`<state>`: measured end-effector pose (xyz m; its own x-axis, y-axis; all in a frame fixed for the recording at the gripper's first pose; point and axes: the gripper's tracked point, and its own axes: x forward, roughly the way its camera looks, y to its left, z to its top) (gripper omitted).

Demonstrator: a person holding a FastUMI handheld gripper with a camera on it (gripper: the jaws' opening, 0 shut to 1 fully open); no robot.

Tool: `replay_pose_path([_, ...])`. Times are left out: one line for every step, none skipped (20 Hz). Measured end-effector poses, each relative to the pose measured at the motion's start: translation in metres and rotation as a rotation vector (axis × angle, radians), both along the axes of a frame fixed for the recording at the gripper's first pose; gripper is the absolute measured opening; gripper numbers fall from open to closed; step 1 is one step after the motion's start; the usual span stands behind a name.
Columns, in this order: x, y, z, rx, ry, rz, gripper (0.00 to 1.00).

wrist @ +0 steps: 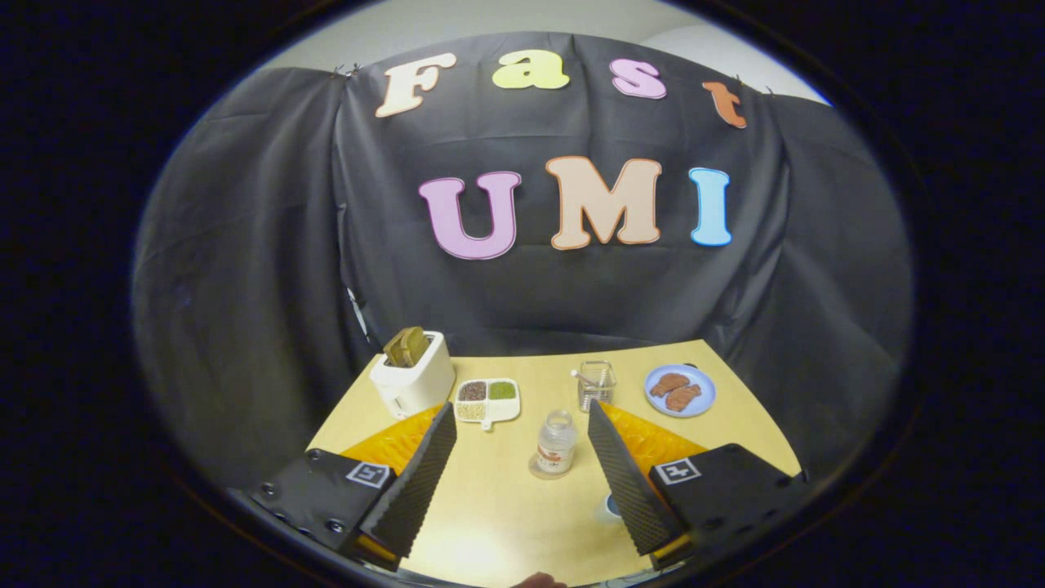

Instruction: Take the bottle from table, then pour the juice into the cup, finally place the bottle on the coaster

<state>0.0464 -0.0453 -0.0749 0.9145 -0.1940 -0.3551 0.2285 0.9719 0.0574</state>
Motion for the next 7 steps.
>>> replay_pose_path([-0.0013, -0.0013, -0.0009, -0.002, 0.005, -0.002, 1.0])
replay_pose_path([-0.0017, -0.0013, -0.0017, 0.0, 0.007, -0.001, 1.0])
replay_pose_path([-0.0018, -0.0004, -0.0016, 0.005, 0.007, 0.001, 1.0])
replay_pose_path([-0.0023, -0.0003, -0.0015, 0.01, 0.004, 0.001, 1.0])
replay_pose_path([-0.0032, 0.0002, 0.0002, 0.018, -0.003, 0.001, 1.0])
replay_pose_path([-0.0037, 0.0011, 0.0036, 0.028, -0.016, 0.001, 1.0])
replay_pose_path([-0.0038, 0.0013, 0.0071, 0.041, -0.028, -0.001, 1.0])
